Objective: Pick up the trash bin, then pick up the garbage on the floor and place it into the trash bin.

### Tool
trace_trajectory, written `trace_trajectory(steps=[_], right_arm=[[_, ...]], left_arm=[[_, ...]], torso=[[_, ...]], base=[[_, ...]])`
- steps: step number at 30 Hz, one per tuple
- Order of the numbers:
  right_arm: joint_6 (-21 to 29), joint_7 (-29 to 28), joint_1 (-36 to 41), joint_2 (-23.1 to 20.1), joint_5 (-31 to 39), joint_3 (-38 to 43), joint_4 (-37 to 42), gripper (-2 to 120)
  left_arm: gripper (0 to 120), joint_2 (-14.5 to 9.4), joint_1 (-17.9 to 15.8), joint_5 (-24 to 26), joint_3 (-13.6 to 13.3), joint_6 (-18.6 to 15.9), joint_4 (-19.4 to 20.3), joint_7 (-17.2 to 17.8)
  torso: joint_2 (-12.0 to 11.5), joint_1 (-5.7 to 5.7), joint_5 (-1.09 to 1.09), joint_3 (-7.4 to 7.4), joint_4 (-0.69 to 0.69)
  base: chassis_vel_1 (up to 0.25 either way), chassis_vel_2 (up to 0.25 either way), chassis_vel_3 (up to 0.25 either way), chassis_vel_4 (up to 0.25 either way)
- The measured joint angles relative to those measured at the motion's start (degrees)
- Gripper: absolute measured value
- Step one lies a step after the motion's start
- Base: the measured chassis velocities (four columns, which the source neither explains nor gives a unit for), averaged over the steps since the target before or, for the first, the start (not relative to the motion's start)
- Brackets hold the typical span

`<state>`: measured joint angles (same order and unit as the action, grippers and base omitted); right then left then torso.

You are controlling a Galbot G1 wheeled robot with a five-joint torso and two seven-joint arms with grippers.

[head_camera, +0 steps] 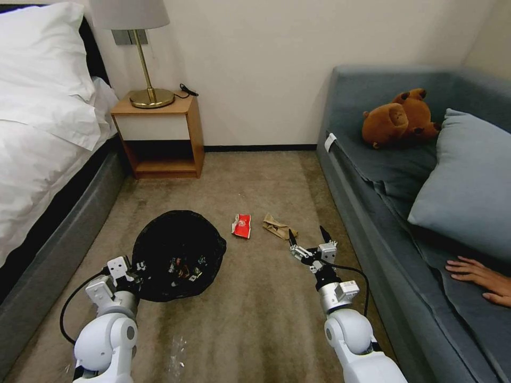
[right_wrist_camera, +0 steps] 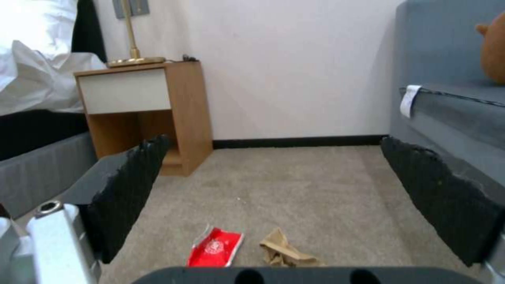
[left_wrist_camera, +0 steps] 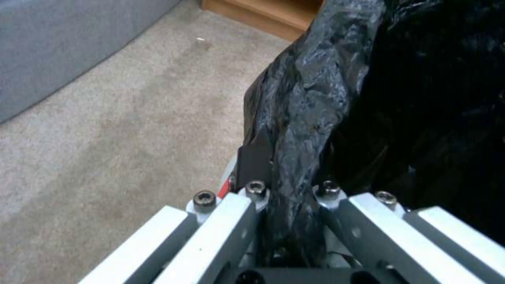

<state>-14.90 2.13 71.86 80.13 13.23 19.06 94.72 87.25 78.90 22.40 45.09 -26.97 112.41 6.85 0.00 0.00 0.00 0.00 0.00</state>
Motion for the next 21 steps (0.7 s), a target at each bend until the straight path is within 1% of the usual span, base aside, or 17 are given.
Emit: trace_trajectory(steps=[13,21], right_arm=[[0.47,0.06,-0.32,0.18,-0.19,-0.38,0.14,100],[0.54,0.12,-0.38,0.24,-0.75,-0.66,0.04,100]], left_arm=[[1,-0.22,0.4,0.2,0.44,0.06,0.48,-0.05],[1,-0.37,1.2,0.74,0.83,0.23,1.0,-0.05]], torso=[[0.0,0.0,0.0,0.0,0.0],[0.0,0.0,0.0,0.0,0.0]], base=[[-0.09,0.081,0.082,-0.089],[-0.072,0.079,0.077,-0.074]])
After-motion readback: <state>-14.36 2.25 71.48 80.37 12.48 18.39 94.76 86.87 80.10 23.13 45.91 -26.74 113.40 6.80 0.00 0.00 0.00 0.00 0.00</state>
